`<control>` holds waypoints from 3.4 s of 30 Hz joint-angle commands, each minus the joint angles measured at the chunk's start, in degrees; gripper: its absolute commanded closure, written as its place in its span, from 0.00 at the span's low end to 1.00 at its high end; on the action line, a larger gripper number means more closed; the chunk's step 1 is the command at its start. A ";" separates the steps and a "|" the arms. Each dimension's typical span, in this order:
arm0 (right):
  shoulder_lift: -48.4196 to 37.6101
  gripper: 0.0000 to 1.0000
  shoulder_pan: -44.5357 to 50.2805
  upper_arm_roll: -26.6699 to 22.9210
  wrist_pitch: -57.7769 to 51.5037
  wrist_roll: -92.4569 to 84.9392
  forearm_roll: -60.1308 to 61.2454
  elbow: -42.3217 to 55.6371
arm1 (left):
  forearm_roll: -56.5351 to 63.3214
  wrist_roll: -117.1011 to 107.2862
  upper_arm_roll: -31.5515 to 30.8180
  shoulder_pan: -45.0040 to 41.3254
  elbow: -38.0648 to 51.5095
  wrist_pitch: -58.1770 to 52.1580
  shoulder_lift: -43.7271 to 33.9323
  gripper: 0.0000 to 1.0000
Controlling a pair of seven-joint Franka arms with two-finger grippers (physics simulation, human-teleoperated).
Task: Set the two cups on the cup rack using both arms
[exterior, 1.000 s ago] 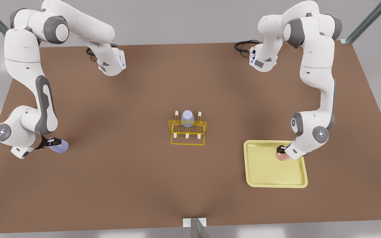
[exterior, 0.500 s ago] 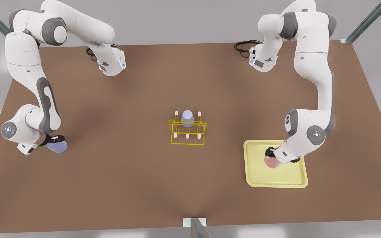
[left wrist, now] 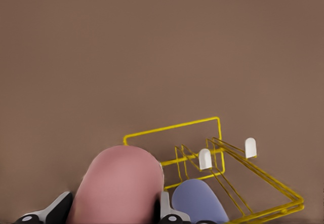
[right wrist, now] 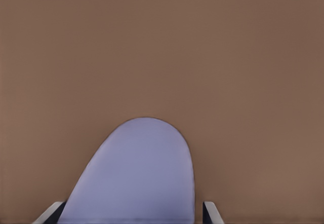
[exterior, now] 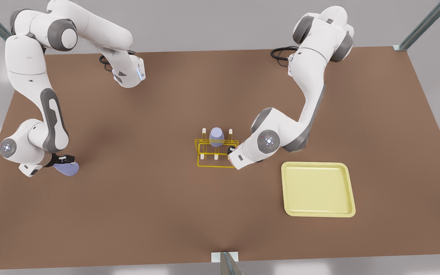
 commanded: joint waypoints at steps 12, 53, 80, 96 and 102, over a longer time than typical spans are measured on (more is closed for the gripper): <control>0.20 0.25 0.09 -0.01 -1.37 -1.02 -0.42 -0.10 | -0.12 -33.83 0.08 -2.94 4.26 -2.95 4.39 0.00; 0.46 0.25 16.87 28.21 -5.68 -0.49 5.65 18.71 | 15.18 11.87 1.75 15.16 -11.91 -21.23 -26.20 0.00; 2.66 0.25 25.66 31.02 -15.17 -1.02 8.81 19.94 | 15.62 11.87 2.10 15.87 -11.73 -20.44 -25.40 0.00; 5.65 0.01 27.16 31.02 -18.15 -1.37 8.55 23.89 | 15.79 11.79 2.11 15.78 -10.68 -20.00 -23.47 0.00; 4.34 0.02 24.35 25.93 -41.53 3.80 6.97 42.44 | 15.35 12.23 2.19 16.39 -10.33 -20.00 -23.56 0.00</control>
